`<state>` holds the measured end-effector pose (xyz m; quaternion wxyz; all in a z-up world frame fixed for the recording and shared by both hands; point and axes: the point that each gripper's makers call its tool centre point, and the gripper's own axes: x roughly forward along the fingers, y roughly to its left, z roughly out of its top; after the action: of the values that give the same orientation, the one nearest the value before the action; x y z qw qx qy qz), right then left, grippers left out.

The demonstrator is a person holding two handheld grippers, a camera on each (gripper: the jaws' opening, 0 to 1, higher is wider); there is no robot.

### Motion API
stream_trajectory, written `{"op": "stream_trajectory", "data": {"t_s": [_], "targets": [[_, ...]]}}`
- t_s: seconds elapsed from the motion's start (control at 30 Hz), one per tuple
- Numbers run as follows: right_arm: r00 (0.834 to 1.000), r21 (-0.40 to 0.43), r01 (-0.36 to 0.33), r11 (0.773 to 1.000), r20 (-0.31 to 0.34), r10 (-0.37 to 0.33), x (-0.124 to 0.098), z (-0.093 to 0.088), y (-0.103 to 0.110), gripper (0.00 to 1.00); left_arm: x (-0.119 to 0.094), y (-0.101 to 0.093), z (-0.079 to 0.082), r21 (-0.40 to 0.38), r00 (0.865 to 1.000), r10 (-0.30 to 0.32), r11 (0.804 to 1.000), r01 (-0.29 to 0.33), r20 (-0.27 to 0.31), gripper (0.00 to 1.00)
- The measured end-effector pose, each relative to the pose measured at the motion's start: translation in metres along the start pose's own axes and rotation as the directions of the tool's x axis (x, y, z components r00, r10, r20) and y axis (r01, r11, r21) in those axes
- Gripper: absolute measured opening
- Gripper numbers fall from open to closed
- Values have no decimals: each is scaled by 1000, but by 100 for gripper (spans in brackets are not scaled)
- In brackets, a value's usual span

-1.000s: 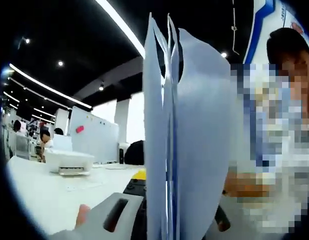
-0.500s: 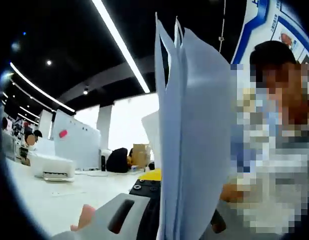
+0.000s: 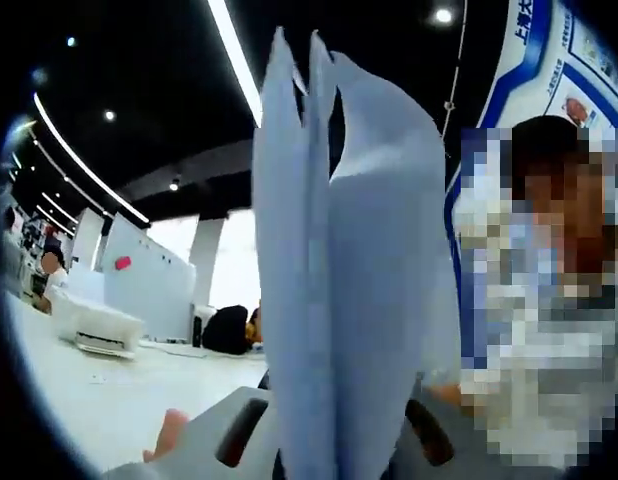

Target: Organize the stack of printing papers by aligning and flattening the scattered papers on the table

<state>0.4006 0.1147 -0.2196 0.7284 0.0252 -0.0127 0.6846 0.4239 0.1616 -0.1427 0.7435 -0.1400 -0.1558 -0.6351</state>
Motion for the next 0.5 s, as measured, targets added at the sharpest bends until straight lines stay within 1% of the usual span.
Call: {"op": "stream_trajectory", "data": {"t_s": [0.03, 0.07, 0.1, 0.13, 0.2, 0.23, 0.27, 0.33, 0.4, 0.43, 0.47, 0.5], "targets": [[1000, -13, 5, 1000, -20, -6, -2, 0, 1, 0, -3, 6, -5, 15, 999, 36, 999, -36, -31, 16], [1000, -17, 8, 1000, -25, -9, -4, 2, 0, 0, -5, 10, -7, 43, 997, 63, 997, -61, -46, 26], [999, -20, 11, 1000, -32, -12, -6, 3, -1, 0, -7, 14, -8, 51, 994, 92, 995, -89, -54, 32], [999, -22, 5, 1000, -48, -6, -10, 4, -1, 0, -9, 17, -11, 60, 990, 115, 992, -111, -77, 35], [995, -21, 10, 1000, -98, -12, -17, 6, -5, 0, -16, 21, -16, 92, 982, 140, 987, -129, -129, 39], [989, -25, -8, 1000, -151, 4, -22, 6, -4, 0, -21, 23, -17, 103, 974, 158, 984, -142, -163, 41], [979, -40, -6, 999, -202, -3, -28, 8, -7, 0, -24, 23, -14, 105, 972, 165, 983, -149, -166, 44], [968, -65, -17, 998, -250, 0, -33, 12, -9, 0, -28, 25, -10, 120, 966, 192, 978, -173, -173, 47], [954, -82, -28, 996, -299, 2, -36, 18, -12, 0, -28, 25, -4, 152, 964, 203, 972, -177, -173, 51], [947, -85, -31, 996, -322, 2, -34, 19, -8, 0, -27, 26, -2, 159, 962, 208, 971, -181, -176, 53], [943, -83, -34, 996, -334, 5, -34, 20, -7, 0, -27, 26, 0, 160, 960, 213, 969, -186, -179, 53], [930, -86, -52, 995, -367, 17, -33, 25, -5, 0, -26, 28, 3, 168, 956, 223, 967, -193, -188, 53]]}}
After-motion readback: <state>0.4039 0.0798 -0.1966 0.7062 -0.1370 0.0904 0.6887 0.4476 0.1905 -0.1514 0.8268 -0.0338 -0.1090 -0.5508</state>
